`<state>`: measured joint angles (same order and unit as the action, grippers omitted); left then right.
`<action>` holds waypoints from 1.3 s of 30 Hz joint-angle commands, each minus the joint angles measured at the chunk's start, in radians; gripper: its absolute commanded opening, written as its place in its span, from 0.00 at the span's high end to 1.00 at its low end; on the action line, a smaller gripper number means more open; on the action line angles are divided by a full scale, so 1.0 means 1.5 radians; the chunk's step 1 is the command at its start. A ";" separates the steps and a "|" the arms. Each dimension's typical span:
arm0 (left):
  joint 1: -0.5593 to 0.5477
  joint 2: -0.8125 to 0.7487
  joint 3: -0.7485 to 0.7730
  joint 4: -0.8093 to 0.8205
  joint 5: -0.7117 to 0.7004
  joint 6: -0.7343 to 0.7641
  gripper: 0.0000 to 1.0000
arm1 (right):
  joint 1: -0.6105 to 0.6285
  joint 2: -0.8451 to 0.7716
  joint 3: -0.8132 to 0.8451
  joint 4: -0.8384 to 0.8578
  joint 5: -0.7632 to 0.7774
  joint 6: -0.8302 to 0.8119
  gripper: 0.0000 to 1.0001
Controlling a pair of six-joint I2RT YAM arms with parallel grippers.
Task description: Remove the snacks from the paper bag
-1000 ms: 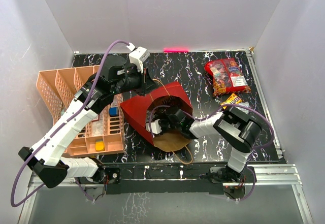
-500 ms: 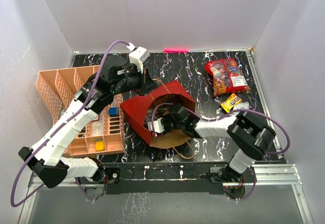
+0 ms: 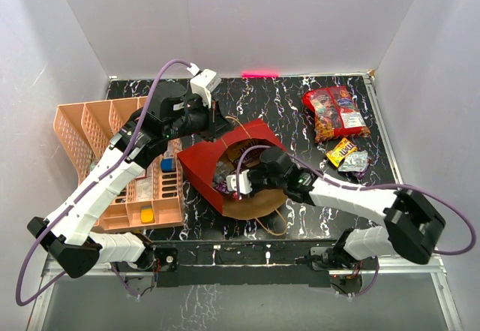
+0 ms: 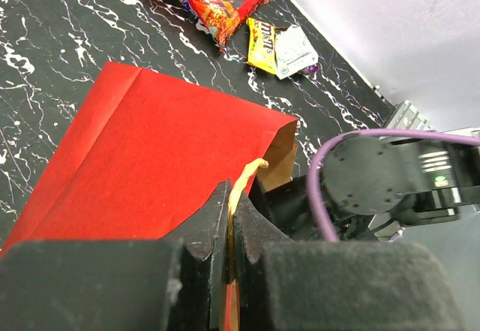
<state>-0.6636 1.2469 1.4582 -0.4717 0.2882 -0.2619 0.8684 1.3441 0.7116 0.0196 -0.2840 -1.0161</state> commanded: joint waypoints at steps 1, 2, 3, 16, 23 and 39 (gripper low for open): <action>-0.002 -0.016 -0.001 0.013 -0.004 0.006 1.00 | -0.002 -0.091 0.077 -0.135 -0.005 -0.008 0.92; -0.002 -0.016 -0.001 0.013 -0.004 0.006 1.00 | -0.003 -0.113 0.090 -0.166 -0.006 -0.010 0.92; -0.002 -0.014 -0.001 0.014 -0.004 0.005 1.00 | -0.002 -0.135 0.104 -0.197 -0.009 -0.014 0.92; -0.002 -0.005 0.000 0.009 -0.018 0.010 1.00 | -0.003 -0.314 0.331 -0.215 0.035 0.245 0.92; -0.002 -0.015 0.000 0.006 -0.022 0.006 1.00 | -0.002 -0.286 0.288 0.183 0.458 0.382 0.92; -0.002 -0.026 -0.005 -0.004 -0.033 0.010 1.00 | -0.446 -0.020 0.326 -0.002 0.678 0.896 0.92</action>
<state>-0.6636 1.2491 1.4551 -0.4728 0.2493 -0.2581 0.3534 1.3502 1.2037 0.2054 0.7498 -0.1612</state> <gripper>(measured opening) 0.009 0.087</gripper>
